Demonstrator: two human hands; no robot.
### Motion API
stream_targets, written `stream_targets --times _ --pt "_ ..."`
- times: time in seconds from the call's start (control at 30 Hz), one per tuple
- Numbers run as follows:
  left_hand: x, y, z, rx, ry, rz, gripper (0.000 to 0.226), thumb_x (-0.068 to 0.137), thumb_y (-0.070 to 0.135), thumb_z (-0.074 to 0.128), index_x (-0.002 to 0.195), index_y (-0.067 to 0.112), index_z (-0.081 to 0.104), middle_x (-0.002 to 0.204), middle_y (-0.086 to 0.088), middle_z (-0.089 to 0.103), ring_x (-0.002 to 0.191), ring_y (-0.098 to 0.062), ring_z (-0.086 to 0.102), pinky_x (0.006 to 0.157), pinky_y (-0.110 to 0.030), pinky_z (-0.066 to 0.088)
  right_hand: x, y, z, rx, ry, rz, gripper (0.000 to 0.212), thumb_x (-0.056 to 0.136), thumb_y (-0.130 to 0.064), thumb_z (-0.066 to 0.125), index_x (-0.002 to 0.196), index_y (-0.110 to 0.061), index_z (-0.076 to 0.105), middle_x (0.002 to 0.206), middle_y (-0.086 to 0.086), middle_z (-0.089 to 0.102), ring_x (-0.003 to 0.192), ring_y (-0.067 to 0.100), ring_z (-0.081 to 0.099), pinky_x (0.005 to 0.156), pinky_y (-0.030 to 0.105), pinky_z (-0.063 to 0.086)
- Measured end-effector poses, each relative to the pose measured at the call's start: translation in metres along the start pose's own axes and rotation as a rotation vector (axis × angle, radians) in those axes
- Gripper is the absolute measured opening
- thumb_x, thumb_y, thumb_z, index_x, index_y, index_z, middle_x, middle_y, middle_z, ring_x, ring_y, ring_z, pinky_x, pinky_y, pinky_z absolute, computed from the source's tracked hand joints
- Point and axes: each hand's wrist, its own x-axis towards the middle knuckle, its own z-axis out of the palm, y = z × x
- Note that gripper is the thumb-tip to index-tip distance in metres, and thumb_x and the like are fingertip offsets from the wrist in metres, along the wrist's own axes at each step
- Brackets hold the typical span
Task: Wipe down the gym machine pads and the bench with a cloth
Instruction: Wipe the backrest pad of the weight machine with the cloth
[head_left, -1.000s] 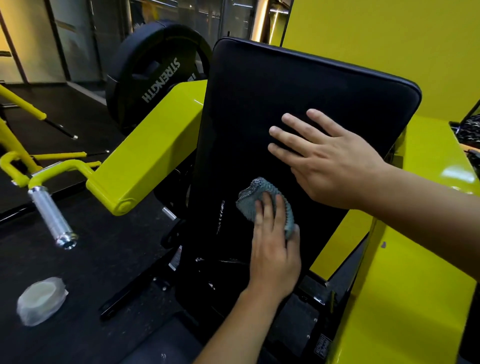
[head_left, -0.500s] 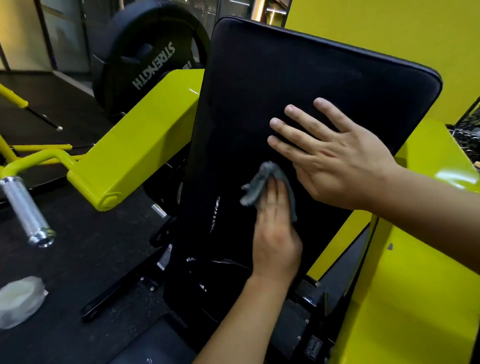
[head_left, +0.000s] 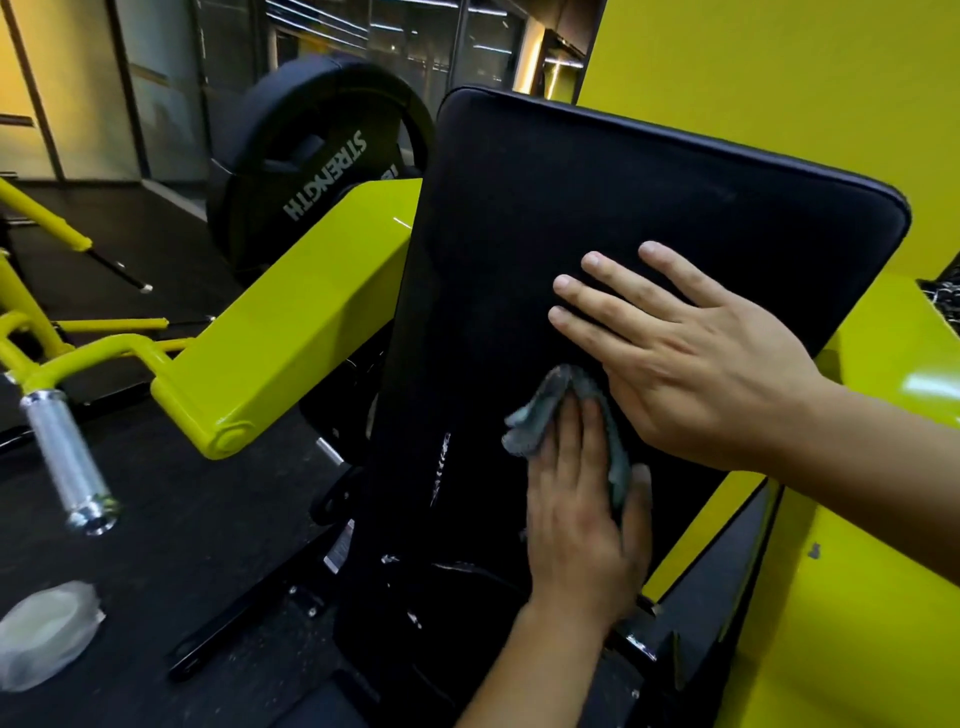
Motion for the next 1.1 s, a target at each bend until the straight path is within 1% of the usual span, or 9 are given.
stream_targets --times 0.13,0.27,0.43,0.57,0.63,0.77,0.9,1.0,1.1 --pt "0.104 -0.016 -0.025 0.042 0.162 -0.156 0.072 0.107 0.056 0.022 0.163 0.010 0.017 0.172 -0.008 0.012 0.159 -0.017 0.003 0.129 -0.043 0.011 0.001 -0.001 -0.001 0.031 0.014 0.022 0.063 0.102 -0.031 0.033 0.161 -0.011 0.029 0.169 0.010 0.022 0.159 0.030 0.013 0.128 0.054 0.013" --pt "0.148 -0.028 -0.042 0.089 0.132 -0.129 0.063 0.110 0.043 0.026 0.165 0.020 0.005 0.173 0.001 -0.003 0.159 -0.014 -0.011 0.127 -0.030 -0.008 0.002 -0.003 -0.002 0.076 0.054 0.045 0.062 0.102 -0.029 0.036 0.161 -0.008 0.030 0.168 0.011 0.025 0.158 0.028 0.018 0.127 0.053 0.017" --pt "0.122 -0.051 -0.047 -0.003 0.148 -0.205 0.058 0.111 0.032 0.029 0.165 0.020 0.009 0.173 0.005 0.003 0.158 -0.005 -0.005 0.130 -0.034 0.002 0.017 -0.001 -0.006 0.092 0.060 0.072 0.062 0.101 -0.032 0.034 0.157 -0.007 0.040 0.166 0.013 0.032 0.157 0.029 0.022 0.128 0.048 0.017" --pt "0.098 -0.061 -0.050 -0.039 0.170 -0.324 0.058 0.111 0.029 0.032 0.165 0.023 0.012 0.173 0.008 0.005 0.157 -0.001 -0.003 0.131 -0.036 0.006 0.036 0.007 -0.005 0.001 0.015 0.037 0.064 0.102 -0.037 0.026 0.157 -0.008 0.038 0.166 0.012 0.031 0.157 0.029 0.019 0.129 0.048 0.012" --pt "0.107 -0.053 -0.049 -0.078 0.208 -0.346 0.058 0.109 0.030 0.033 0.164 0.020 0.016 0.173 0.005 0.007 0.158 -0.005 0.000 0.131 -0.038 0.007 0.043 0.010 -0.003 -0.039 0.003 0.013 0.065 0.102 -0.039 0.024 0.159 -0.009 0.035 0.167 0.011 0.028 0.158 0.028 0.017 0.129 0.048 0.010" --pt "0.150 -0.035 -0.052 -0.103 0.226 -0.235 0.059 0.108 0.028 0.036 0.163 0.011 0.023 0.172 -0.005 0.014 0.160 -0.017 0.004 0.130 -0.033 0.007 0.051 0.007 0.000 -0.069 -0.001 0.002 0.065 0.103 -0.039 0.021 0.161 -0.010 0.030 0.168 0.010 0.024 0.159 0.028 0.013 0.129 0.050 0.009" --pt "0.157 -0.048 -0.067 -0.045 0.170 -0.106 0.056 0.109 0.015 0.043 0.162 0.013 0.025 0.171 -0.001 0.020 0.159 -0.015 0.008 0.129 -0.027 0.011 0.051 0.008 0.001 -0.081 -0.001 0.003 0.065 0.104 -0.040 0.018 0.161 -0.010 0.028 0.169 0.009 0.022 0.159 0.028 0.011 0.129 0.051 0.008" --pt "0.146 -0.060 -0.074 -0.040 0.146 -0.119 0.059 0.105 0.002 0.043 0.161 0.014 0.030 0.170 0.002 0.024 0.158 -0.010 0.015 0.128 -0.032 0.021 0.051 0.007 0.001 -0.087 0.008 0.001 0.066 0.104 -0.040 0.019 0.161 -0.009 0.030 0.168 0.010 0.024 0.159 0.029 0.013 0.129 0.051 0.009" --pt "0.132 -0.061 -0.076 -0.011 0.152 -0.177 0.064 0.103 -0.004 0.041 0.161 0.018 0.029 0.170 0.003 0.024 0.158 -0.009 0.016 0.125 -0.018 0.019 0.051 0.007 0.001 -0.079 0.000 -0.007 0.066 0.104 -0.041 0.018 0.161 -0.010 0.029 0.168 0.010 0.023 0.159 0.029 0.012 0.129 0.052 0.009"
